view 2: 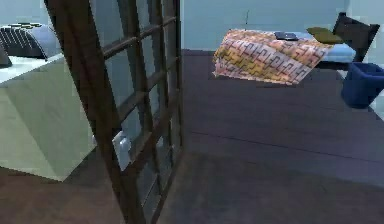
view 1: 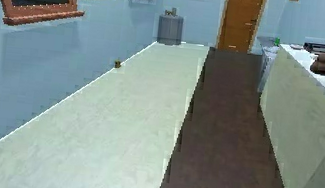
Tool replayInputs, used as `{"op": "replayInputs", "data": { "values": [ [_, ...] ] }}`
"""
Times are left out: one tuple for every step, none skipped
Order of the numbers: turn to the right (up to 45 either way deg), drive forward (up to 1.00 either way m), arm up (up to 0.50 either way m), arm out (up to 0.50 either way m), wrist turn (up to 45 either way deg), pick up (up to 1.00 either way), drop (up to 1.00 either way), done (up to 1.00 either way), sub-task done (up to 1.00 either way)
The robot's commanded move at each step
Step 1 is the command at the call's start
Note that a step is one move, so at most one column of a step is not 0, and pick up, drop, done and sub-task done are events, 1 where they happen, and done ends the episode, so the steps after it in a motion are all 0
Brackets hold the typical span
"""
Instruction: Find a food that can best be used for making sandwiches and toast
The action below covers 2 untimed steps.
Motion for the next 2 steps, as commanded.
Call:
{"op": "replayInputs", "data": {
  "values": [
    [0.0,0.85,0.00,0.00,0.0,0.00,0.00,0.00,0.00],
    [45.0,0.00,0.00,0.00,0.0,0.00,0.00,0.00,0.00]
  ]
}}
